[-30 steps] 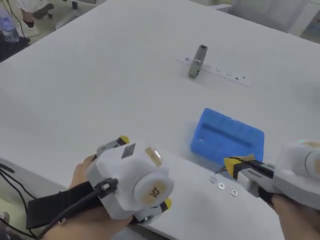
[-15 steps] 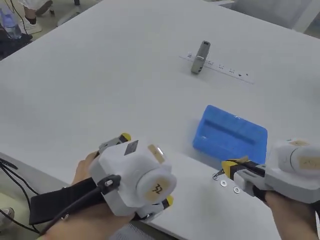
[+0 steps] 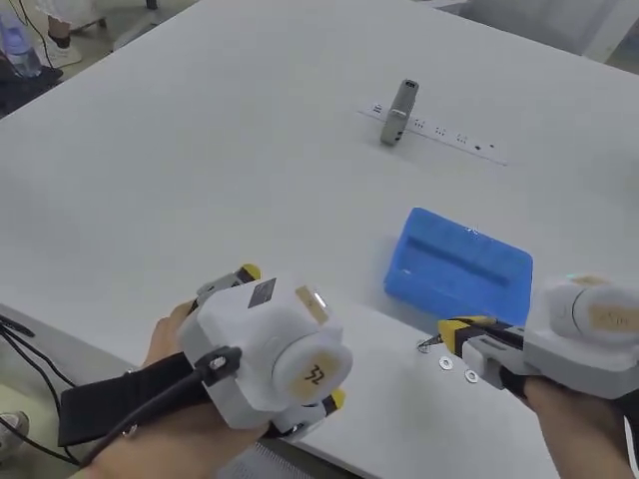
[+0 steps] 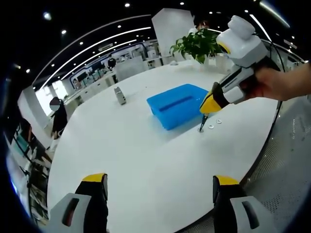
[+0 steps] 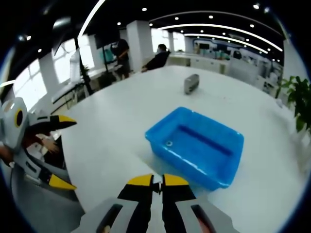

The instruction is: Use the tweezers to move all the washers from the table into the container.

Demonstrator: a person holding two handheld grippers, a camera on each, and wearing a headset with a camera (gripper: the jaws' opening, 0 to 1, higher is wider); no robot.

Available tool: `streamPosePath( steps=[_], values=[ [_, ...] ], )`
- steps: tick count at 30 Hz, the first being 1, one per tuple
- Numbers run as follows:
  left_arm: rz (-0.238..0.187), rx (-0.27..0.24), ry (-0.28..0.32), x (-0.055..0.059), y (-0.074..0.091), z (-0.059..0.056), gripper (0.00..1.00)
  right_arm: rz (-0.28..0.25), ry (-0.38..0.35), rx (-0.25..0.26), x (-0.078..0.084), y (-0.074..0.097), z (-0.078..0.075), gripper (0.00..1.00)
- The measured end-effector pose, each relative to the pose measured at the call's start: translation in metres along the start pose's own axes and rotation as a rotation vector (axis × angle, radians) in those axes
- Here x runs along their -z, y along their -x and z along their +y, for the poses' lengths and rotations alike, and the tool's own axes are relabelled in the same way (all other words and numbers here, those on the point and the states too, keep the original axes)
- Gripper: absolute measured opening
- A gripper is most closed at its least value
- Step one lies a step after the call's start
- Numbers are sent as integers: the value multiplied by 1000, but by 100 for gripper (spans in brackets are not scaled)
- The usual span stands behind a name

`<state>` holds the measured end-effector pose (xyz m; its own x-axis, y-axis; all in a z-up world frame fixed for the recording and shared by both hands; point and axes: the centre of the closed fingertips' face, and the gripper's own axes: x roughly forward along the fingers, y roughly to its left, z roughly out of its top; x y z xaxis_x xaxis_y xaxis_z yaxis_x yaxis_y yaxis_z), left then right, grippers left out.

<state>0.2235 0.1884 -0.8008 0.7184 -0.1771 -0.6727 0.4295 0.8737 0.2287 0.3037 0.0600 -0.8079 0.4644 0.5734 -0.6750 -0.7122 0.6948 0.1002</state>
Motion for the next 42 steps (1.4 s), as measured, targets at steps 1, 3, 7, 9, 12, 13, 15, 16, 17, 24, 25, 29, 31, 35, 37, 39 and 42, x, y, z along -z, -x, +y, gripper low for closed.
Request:
streamPosePath(
  steps=[1, 3, 7, 9, 12, 13, 15, 16, 17, 24, 25, 29, 31, 35, 37, 39, 42],
  values=[
    [1, 0, 0, 0, 0, 0, 91, 0, -1, -1, 0, 1, 1, 3],
    [2, 0, 1, 0, 0, 0, 91, 1, 2, -5, -1, 3, 3, 3],
    [2, 2, -2, 0, 0, 0, 91, 19, 25, -5, 2, 4, 4, 3],
    [3, 2, -3, 0, 0, -1, 91, 31, 33, -10, 4, 3, 3, 3],
    [4, 1, -1, 0, 0, 0, 91, 36, 41, -14, 3, 1, 2, 3],
    [4, 1, -1, 1, 0, 0, 91, 38, 45, -14, 2, 1, 2, 3],
    [5, 1, -1, 1, -1, 0, 91, 40, 59, -19, 0, -1, 3, 3],
    [6, 2, -2, 1, -1, 0, 91, 43, 75, -21, -1, -2, 3, 3],
    [7, 2, -4, 1, -1, 0, 91, 48, 92, -19, -1, -2, 4, 3],
    [10, 4, -9, 2, -2, -1, 91, 78, 113, -29, 1, -9, 5, 3],
    [10, 4, -8, 2, -2, -1, 91, 71, 107, -31, -1, -9, 5, 3],
    [13, 5, -7, 2, -3, -1, 91, 78, 100, -28, -3, -12, 4, 3],
    [16, 6, -13, 3, -3, -2, 91, 85, 95, -27, -4, -14, 3, 3],
    [15, 5, -12, 2, -3, -2, 91, 110, 93, -22, -7, -18, 6, 2],
    [14, 4, -11, 2, -3, -2, 91, 107, 95, -5, -9, -20, 5, 2],
    [15, 2, -13, 2, -3, -1, 91, 85, 100, 8, -11, -22, 6, 2],
    [14, 0, -10, 2, -3, -1, 91, 58, 88, 21, -14, -24, 7, 1]
  ],
)
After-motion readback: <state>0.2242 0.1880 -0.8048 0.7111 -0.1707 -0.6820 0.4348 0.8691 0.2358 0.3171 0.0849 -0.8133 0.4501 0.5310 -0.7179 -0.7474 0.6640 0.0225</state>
